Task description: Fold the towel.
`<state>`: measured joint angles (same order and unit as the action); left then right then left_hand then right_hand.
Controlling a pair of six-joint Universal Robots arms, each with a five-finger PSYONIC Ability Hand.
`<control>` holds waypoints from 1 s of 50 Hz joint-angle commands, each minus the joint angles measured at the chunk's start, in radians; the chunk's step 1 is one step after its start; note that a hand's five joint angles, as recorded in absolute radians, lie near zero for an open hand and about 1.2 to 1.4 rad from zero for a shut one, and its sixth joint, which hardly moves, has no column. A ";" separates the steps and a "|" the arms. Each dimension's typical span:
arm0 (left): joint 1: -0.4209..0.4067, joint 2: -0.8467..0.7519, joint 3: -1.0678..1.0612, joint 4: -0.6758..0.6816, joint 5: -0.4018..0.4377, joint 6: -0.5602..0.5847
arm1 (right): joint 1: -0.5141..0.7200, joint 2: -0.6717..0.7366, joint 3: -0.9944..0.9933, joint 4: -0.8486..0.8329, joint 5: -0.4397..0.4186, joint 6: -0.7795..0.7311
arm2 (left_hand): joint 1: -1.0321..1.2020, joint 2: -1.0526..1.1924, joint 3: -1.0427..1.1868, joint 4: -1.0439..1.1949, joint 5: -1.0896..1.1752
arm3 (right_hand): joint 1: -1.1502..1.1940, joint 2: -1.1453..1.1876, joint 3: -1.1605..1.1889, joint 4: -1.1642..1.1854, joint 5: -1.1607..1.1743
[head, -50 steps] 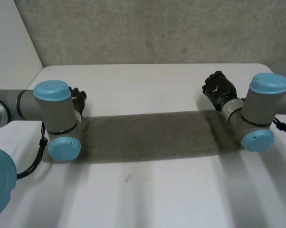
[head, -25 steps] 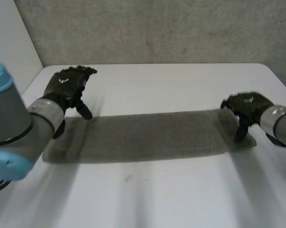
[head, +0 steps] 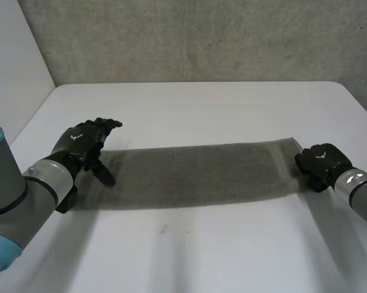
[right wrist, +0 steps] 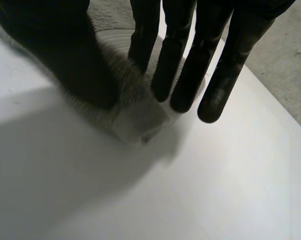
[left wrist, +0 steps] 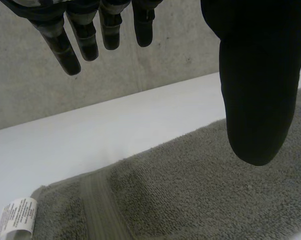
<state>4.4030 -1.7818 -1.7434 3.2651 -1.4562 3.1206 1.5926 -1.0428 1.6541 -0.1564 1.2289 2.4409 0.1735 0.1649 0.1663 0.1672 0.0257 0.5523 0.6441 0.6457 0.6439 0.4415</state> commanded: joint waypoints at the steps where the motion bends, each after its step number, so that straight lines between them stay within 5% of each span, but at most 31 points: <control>1: -0.002 0.016 -0.010 0.001 -0.007 -0.001 | -0.025 0.018 -0.013 -0.063 0.017 -0.040 | 0.001 0.010 0.008 0.007 -0.026 | 0.844 0.752 0.751 0.752 0.780; 9: 0.000 0.039 -0.018 0.001 -0.021 -0.001 | -0.129 0.017 -0.030 -0.035 0.064 -0.158 | 0.001 0.010 0.008 0.007 -0.026 | 0.844 0.752 0.751 0.752 0.780; 16: 0.001 0.056 -0.022 -0.001 -0.023 0.001 | -0.258 -0.006 -0.105 0.081 0.250 -0.328 | 0.001 0.010 0.008 0.007 -0.026 | 0.844 0.752 0.751 0.752 0.780; 22: 0.001 0.061 -0.022 -0.001 -0.027 0.001 | -0.237 -0.034 -0.117 0.086 0.261 -0.327 | 0.001 0.010 0.008 0.007 -0.026 | 0.844 0.752 0.751 0.752 0.780; 33: -0.005 0.093 -0.024 -0.002 -0.032 0.001 | 0.244 -0.145 -0.129 -0.068 0.228 -0.152 | 0.001 0.010 0.008 0.007 -0.026 | 0.844 0.752 0.751 0.752 0.780; 41: -0.004 0.096 -0.027 -0.005 -0.050 0.001 | 0.671 0.050 -0.230 -0.172 0.106 -0.158 | 0.001 0.010 0.008 0.007 -0.026 | 0.844 0.752 0.751 0.752 0.780; 50: -0.010 0.096 -0.047 0.002 -0.049 0.003 | 0.828 0.207 -0.272 -0.140 0.087 -0.160 | 0.001 0.010 0.008 0.007 -0.026 | 0.844 0.752 0.751 0.752 0.780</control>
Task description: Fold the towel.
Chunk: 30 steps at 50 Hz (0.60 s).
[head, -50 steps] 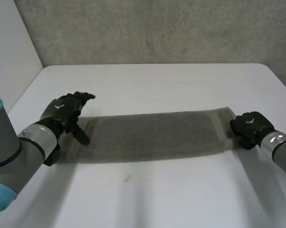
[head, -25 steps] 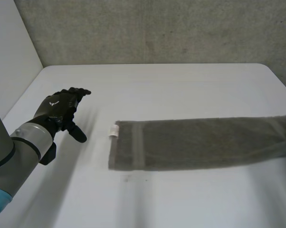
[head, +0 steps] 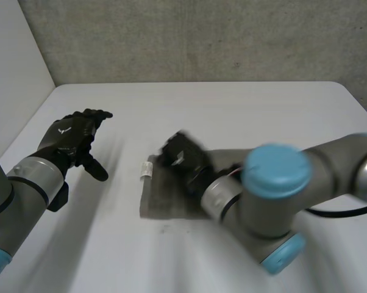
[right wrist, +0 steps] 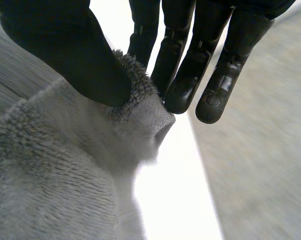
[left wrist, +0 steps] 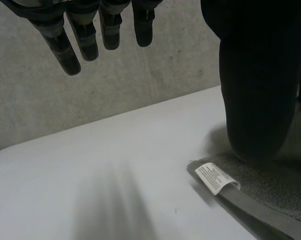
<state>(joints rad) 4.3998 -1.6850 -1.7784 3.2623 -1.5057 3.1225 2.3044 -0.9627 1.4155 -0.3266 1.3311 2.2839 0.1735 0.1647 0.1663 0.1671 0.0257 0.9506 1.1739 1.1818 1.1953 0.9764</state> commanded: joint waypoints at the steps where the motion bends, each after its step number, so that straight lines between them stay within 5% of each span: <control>1: -0.008 -0.001 -0.012 0.007 0.001 0.001 | 0.124 0.133 -0.035 0.030 -0.015 0.000 | 0.001 0.010 0.008 0.007 -0.026 | 0.446 0.222 0.214 0.201 0.245; 3: -0.010 -0.002 -0.012 0.008 0.002 0.002 | 0.124 0.128 -0.036 0.030 -0.007 0.006 | 0.001 0.010 0.008 0.007 -0.026 | 0.376 0.153 0.145 0.132 0.176; 5: -0.010 -0.005 -0.010 0.011 0.004 0.005 | 0.118 0.087 -0.033 0.032 0.003 0.028 | 0.001 0.010 0.008 0.007 -0.026 | -0.529 -0.752 -0.760 -0.774 -0.729; 6: -0.011 -0.013 -0.004 0.013 0.004 0.008 | 0.118 0.087 -0.033 0.032 0.003 0.028 | 0.001 0.010 0.008 0.007 -0.026 | -0.534 -0.757 -0.765 -0.779 -0.734; 7: -0.013 -0.016 0.003 0.013 0.005 0.010 | 0.115 0.043 -0.024 0.032 0.011 0.052 | 0.001 0.010 0.008 0.007 -0.026 | -0.776 -0.999 -1.007 -1.021 -0.976; 15: -0.051 -0.073 0.088 0.014 -0.001 0.016 | -0.070 -0.141 0.083 0.075 0.046 0.368 | 0.008 0.016 0.015 0.014 -0.019 | -0.776 -0.999 -1.007 -1.021 -0.976; 21: -0.166 -0.211 0.218 0.013 -0.056 0.016 | -0.261 -0.231 0.209 0.184 0.027 0.560 | 0.011 0.019 0.018 0.017 -0.016 | -0.776 -0.999 -1.007 -1.021 -0.976; 30: -0.318 -0.433 0.370 -0.001 -0.202 0.031 | -0.431 -0.235 0.387 0.199 -0.001 0.488 | 0.008 0.016 0.015 0.014 -0.019 | -0.711 -0.934 -0.942 -0.956 -0.911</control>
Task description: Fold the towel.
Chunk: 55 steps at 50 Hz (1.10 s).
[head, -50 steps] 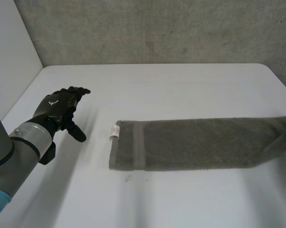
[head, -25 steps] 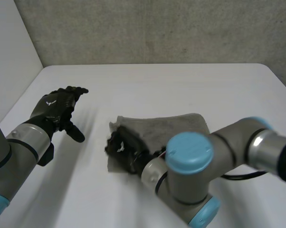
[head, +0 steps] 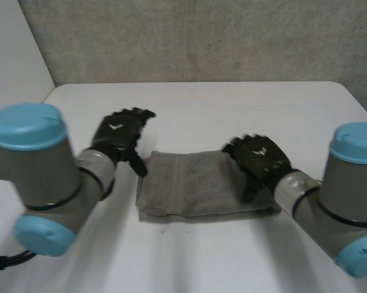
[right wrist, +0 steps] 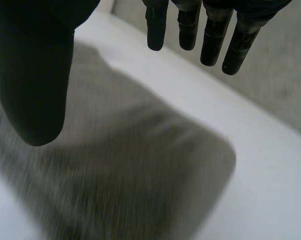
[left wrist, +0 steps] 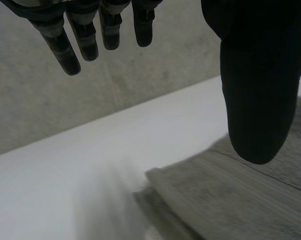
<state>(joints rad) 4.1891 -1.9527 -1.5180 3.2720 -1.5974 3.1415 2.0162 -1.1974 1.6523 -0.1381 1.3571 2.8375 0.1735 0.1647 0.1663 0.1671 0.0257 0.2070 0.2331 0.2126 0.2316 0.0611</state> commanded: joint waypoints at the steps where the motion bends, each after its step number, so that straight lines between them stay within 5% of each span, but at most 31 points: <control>1: -0.127 -0.207 0.122 -0.012 -0.142 0.020 | -0.143 -0.001 0.150 0.011 -0.027 -0.066 | 0.008 0.016 0.015 0.014 -0.019 | 0.034 0.007 0.028 0.009 0.005; 3: -0.142 -0.238 0.121 -0.012 -0.165 0.031 | -0.158 0.001 0.172 -0.011 -0.027 -0.106 | 0.005 0.014 0.012 0.011 -0.022 | 0.136 0.110 0.131 0.112 0.108; 8: -0.195 -0.270 0.090 -0.015 -0.177 0.104 | -0.165 0.009 0.227 -0.162 -0.015 -0.286 | 0.001 0.010 0.008 0.007 -0.026 | 1.178 1.152 1.173 1.154 1.150; 15: -0.204 -0.247 0.047 -0.015 -0.188 0.115 | -0.139 -0.004 0.184 -0.265 -0.012 -0.365 | 0.001 0.010 0.008 0.007 -0.026 | 1.189 1.163 1.184 1.165 1.161; 23: -0.189 -0.104 -0.013 -0.017 -0.211 0.117 | 0.127 0.032 -0.009 -0.262 0.030 -0.388 | 0.001 0.010 0.008 0.007 -0.026 | 1.189 1.163 1.184 1.165 1.161; 33: -0.050 0.120 -0.114 -0.032 -0.349 0.137 | 0.424 0.258 -0.167 -0.230 -0.013 -0.489 | 0.002 0.011 0.009 0.008 -0.025 | 1.189 1.163 1.184 1.165 1.161; 40: -0.007 0.158 -0.133 -0.037 -0.351 0.134 | 0.461 0.328 -0.190 -0.230 -0.070 -0.494 | 0.005 0.014 0.012 0.011 -0.022 | 1.189 1.163 1.184 1.165 1.161; 41: -0.007 0.158 -0.133 -0.037 -0.351 0.134 | 0.457 0.319 -0.193 -0.230 -0.059 -0.491 | 0.005 0.014 0.012 0.011 -0.022 | 0.865 0.839 0.859 0.840 0.836; 42: -0.009 0.156 -0.126 -0.037 -0.349 0.134 | 0.457 0.318 -0.194 -0.230 -0.059 -0.491 | 0.005 0.014 0.012 0.011 -0.022 | 0.862 0.835 0.856 0.837 0.833; 43: -0.012 0.156 -0.122 -0.034 -0.346 0.131 | 0.452 0.302 -0.190 -0.229 -0.043 -0.480 | 0.002 0.011 0.009 0.008 -0.025 | 0.271 0.245 0.266 0.247 0.243; 44: -0.012 0.156 -0.122 -0.034 -0.346 0.130 | 0.452 0.302 -0.190 -0.228 -0.042 -0.480 | 0.002 0.011 0.009 0.008 -0.025 | 0.266 0.239 0.260 0.241 0.237; 45: -0.015 0.155 -0.116 -0.028 -0.340 0.130 | 0.452 0.262 -0.180 -0.224 -0.015 -0.463 | 0.005 0.014 0.012 0.011 -0.022 | -0.032 -0.059 -0.038 -0.057 -0.061; 49: -0.018 0.147 -0.091 -0.025 -0.300 0.127 | 0.390 0.118 -0.146 -0.212 0.068 -0.301 | 0.005 0.014 0.012 0.011 -0.022 | -0.032 -0.059 -0.038 -0.057 -0.061; 55: -0.077 0.109 -0.005 -0.018 -0.205 0.077 | 0.274 0.018 -0.108 -0.170 0.079 -0.018 | 0.005 0.014 0.012 0.011 -0.022 | -0.032 -0.059 -0.038 -0.057 -0.061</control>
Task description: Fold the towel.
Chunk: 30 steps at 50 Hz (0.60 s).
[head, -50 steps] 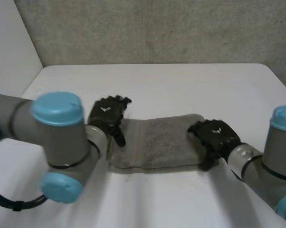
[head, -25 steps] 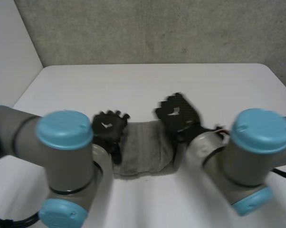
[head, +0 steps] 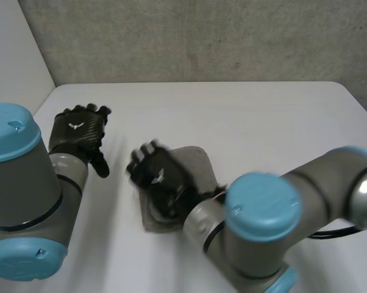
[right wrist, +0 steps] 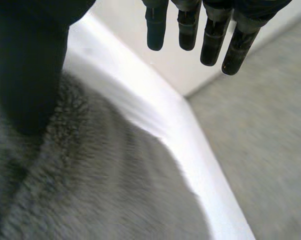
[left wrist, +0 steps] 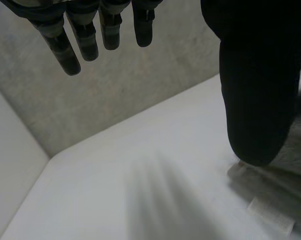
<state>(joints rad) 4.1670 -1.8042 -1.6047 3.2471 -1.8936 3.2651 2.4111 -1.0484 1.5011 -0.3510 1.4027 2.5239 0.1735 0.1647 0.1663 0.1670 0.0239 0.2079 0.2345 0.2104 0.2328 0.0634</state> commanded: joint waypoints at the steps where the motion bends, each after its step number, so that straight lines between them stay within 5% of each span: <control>1: -0.073 -0.065 0.106 0.008 0.106 -0.073 | -0.154 -0.157 0.044 0.090 0.030 0.379 | 0.005 0.014 0.012 0.011 -0.020 | -0.033 -0.060 -0.036 -0.058 -0.063; 10: -0.146 -0.251 0.255 -0.035 0.159 -0.215 | -0.346 -0.162 -0.019 0.363 -0.077 0.624 | 0.008 0.016 0.015 0.014 -0.017 | -0.033 -0.060 -0.036 -0.058 -0.063; 24: -0.176 -0.445 0.321 -0.156 0.133 -0.209 | -0.357 -0.001 -0.093 0.383 -0.125 0.627 | 0.001 0.010 0.008 0.008 -0.024 | -0.033 -0.060 -0.036 -0.058 -0.063; 30: -0.145 -0.443 0.255 -0.161 0.038 -0.150 | -0.319 0.090 -0.168 0.385 -0.123 0.593 | 0.001 0.010 0.008 0.008 -0.024 | -0.033 -0.060 -0.036 -0.058 -0.063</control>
<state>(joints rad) 3.9933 -2.2533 -1.2897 3.0890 -1.7754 3.0565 2.0593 -1.0303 1.3919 0.0344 1.2750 3.1480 0.1735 0.1647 0.1663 0.1659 0.0238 0.2079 0.2345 0.2104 0.2327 0.0588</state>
